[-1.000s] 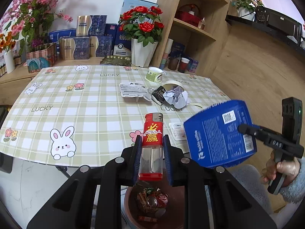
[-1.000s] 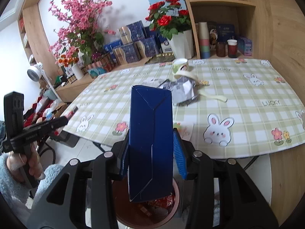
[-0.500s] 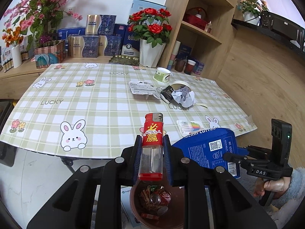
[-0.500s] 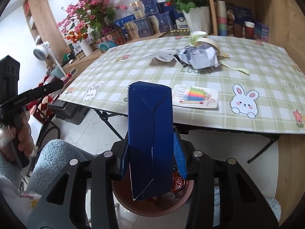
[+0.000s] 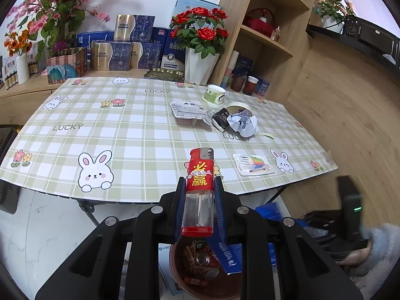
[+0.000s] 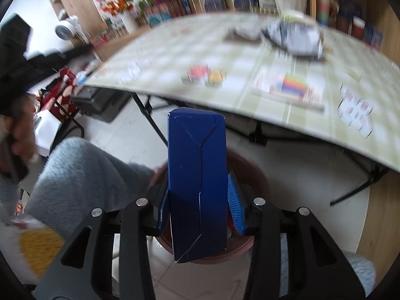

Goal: Collect trash
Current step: 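Lower the blue box into the brown bin and open the right gripper, then lower the red lighter into the brown bin and open the left gripper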

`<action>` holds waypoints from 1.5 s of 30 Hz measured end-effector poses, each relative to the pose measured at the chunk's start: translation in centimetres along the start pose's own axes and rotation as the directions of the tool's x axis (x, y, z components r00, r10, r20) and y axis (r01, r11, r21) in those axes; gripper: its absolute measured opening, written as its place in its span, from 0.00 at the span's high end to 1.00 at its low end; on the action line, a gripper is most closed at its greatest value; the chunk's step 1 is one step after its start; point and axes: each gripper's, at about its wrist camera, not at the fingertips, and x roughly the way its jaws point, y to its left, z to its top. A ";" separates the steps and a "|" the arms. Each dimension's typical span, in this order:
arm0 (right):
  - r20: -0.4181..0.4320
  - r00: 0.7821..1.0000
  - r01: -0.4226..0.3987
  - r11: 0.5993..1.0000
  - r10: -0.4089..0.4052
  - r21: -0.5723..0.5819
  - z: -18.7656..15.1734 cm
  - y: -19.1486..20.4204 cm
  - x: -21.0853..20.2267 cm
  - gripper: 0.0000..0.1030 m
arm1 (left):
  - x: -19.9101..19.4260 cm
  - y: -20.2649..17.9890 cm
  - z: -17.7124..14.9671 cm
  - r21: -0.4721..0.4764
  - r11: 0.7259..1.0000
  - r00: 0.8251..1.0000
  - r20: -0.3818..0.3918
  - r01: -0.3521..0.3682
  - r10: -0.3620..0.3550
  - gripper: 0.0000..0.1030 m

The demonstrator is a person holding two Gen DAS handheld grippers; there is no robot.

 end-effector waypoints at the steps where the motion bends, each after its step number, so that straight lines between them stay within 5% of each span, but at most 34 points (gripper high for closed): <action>1: -0.036 0.999 -0.005 1.000 0.006 0.028 -0.1 -0.5 1.5 0.59 | 0.1 0.1 -0.1 -0.004 1.000 1.000 -0.003 -0.001 0.001 0.79; 11: -0.183 0.979 -0.044 0.971 0.088 0.234 -1.4 -0.9 10.1 0.57 | 0.8 0.6 -1.6 -0.031 0.999 0.999 -0.044 -0.013 0.012 0.79; 14: -0.187 0.981 -0.007 0.970 0.054 0.245 -2.0 -0.9 10.8 0.28 | 1.0 0.6 -1.9 -0.030 0.999 0.998 -0.054 -0.017 0.016 0.79; 18: -0.167 0.986 0.035 0.958 0.013 0.283 -1.4 -2.1 9.4 0.22 | 1.3 0.7 -2.1 -0.030 0.999 0.998 -0.065 -0.018 0.016 0.79; 24: 0.005 0.993 0.110 0.963 -0.115 0.245 0.5 -3.0 2.8 0.08 | 2.5 0.4 -2.9 -0.041 0.999 0.995 -0.096 0.001 -0.005 0.79; 30: 0.209 0.953 0.192 0.970 -0.221 0.151 1.8 -2.1 -3.1 0.06 | 4.5 -1.0 -4.2 -0.013 1.000 0.988 -0.152 0.028 -0.030 0.79; 38: 0.291 0.924 0.172 0.949 -0.248 0.265 2.2 -4.4 -6.2 0.06 | 8.0 -2.5 -6.3 0.019 0.999 0.969 -0.243 0.051 -0.045 0.79; 45: 0.280 0.912 0.204 0.922 -0.301 0.328 1.2 -5.6 -6.6 0.06 | 11.0 -4.0 -8.4 0.052 0.996 0.941 -0.335 0.066 -0.045 0.79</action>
